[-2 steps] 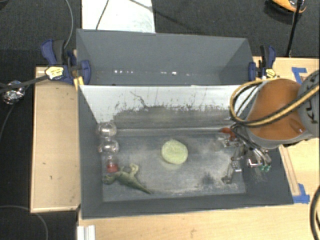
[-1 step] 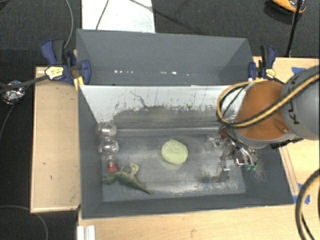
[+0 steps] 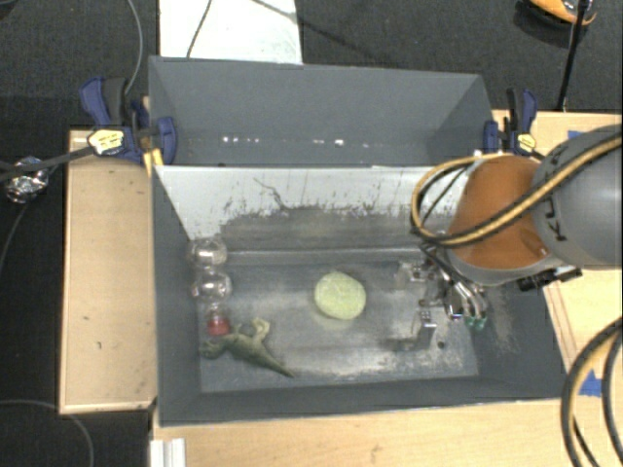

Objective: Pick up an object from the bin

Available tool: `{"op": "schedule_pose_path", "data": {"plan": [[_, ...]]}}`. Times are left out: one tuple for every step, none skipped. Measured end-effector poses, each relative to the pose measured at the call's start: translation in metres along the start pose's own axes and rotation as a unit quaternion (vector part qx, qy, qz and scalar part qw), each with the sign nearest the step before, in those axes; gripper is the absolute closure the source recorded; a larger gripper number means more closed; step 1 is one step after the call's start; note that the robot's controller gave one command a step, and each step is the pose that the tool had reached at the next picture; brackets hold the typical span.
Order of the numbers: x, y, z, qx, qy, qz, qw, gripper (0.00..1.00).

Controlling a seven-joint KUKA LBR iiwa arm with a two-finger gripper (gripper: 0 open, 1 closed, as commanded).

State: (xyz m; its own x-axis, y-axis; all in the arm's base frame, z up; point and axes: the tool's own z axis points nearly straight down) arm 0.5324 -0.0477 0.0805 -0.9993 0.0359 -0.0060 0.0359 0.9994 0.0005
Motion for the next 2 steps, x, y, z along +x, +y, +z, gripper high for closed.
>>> {"op": "schedule_pose_path", "data": {"plan": [[-0.003, 0.018, 0.002, 0.000, -0.0012, -0.112, 0.9938, 0.00], [-0.022, 0.045, 0.000, 0.000, -0.0004, -0.116, 0.9932, 0.00]]}}
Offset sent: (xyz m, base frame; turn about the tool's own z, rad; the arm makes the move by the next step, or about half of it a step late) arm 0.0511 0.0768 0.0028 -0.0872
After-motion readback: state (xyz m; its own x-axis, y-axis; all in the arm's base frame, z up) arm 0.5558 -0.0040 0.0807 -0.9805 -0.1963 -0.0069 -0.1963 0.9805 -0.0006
